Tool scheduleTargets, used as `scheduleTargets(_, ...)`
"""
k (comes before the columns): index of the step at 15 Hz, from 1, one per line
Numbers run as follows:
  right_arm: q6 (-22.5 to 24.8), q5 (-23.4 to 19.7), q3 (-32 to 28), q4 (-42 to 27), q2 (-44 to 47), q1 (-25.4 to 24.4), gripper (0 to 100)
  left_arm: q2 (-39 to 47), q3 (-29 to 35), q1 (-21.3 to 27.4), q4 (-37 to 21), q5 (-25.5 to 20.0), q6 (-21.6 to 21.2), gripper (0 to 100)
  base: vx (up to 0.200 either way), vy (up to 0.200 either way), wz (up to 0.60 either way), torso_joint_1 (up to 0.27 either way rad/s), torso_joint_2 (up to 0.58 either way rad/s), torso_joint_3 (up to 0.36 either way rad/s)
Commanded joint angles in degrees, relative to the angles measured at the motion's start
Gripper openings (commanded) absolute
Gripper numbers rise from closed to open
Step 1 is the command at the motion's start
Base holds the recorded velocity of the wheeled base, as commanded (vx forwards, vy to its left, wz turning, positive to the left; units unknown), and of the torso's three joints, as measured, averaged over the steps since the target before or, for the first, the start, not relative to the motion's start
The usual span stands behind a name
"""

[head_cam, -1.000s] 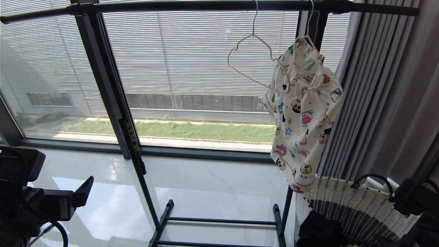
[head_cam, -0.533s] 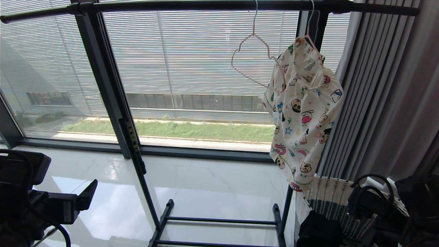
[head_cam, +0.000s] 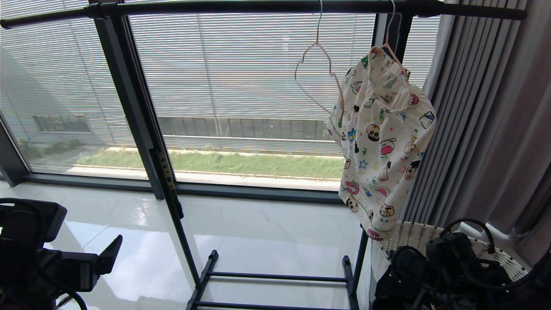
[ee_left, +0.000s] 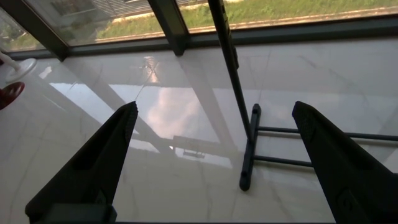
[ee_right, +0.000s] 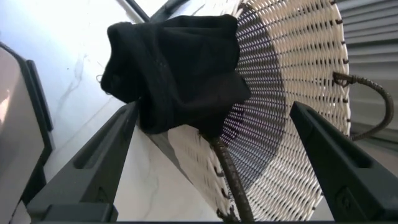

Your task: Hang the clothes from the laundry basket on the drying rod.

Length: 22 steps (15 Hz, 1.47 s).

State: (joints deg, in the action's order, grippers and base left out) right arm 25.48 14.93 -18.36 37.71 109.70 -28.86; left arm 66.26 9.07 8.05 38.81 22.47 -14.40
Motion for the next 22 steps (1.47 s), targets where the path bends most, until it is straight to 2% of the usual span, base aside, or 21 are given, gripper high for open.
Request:
scheduleTargets(1, 0.01, 0.27, -0.10, 2.11, 5.87, 0.73, 100, 0.19, -0.10, 0.04, 0.03, 0.03, -0.02, 100, 0.000, 0.000, 0.00, 0.000, 0.00, 0.000)
scheduleTargets(5, 0.01, 7.04, -0.10, 11.78, 12.11, 3.45, 100, 0.28, -0.54, -0.05, 0.03, 0.03, -0.02, 100, 0.000, 0.000, 0.00, 0.000, 0.00, 0.000)
scheduleTargets(8, 0.01, 7.83, -0.01, 16.52, 13.70, 4.07, 100, 0.10, -1.16, 0.04, 0.03, 0.03, -0.02, 100, 0.000, 0.000, 0.00, 0.000, 0.00, 0.000)
scheduleTargets(9, 0.01, 7.83, 0.08, 16.61, 13.70, 4.07, 0, 0.10, -1.16, -0.05, 0.03, 0.03, -0.02, 100, 0.000, 0.000, 0.00, 0.000, 0.00, 0.000)
scheduleTargets(14, 0.27, 7.74, 0.17, 18.02, 9.65, 3.63, 0, 0.10, -1.16, 0.04, 0.03, 0.03, 0.07, 100, 0.000, 0.000, 0.00, 0.000, 0.00, 0.000)
scheduleTargets(16, 0.27, 7.74, -2.21, 14.77, 3.85, 3.63, 0, 0.01, -1.60, 0.04, 0.03, 0.12, -0.19, 100, 0.000, 0.000, 0.00, 0.000, 0.00, 0.000)
scheduleTargets(17, -0.17, 7.65, -3.61, 10.02, 0.16, 3.72, 0, -0.25, -1.69, 0.13, 0.03, 0.12, -0.46, 100, 0.000, 0.000, 0.00, 0.000, 0.00, 0.000)
scheduleTargets(19, -3.15, 6.95, -8.18, -3.87, -8.37, 3.63, 0, -0.60, -1.77, 1.80, 0.03, 0.21, -0.54, 100, 0.000, 0.000, 0.00, 0.000, 0.00, 0.000)
scheduleTargets(22, -8.60, 5.90, -19.26, -24.96, -19.18, 2.75, 0, -1.04, -1.69, 4.79, 0.03, 0.30, -0.98, 100, 0.000, 0.000, 0.00, 0.000, 0.00, 0.000)
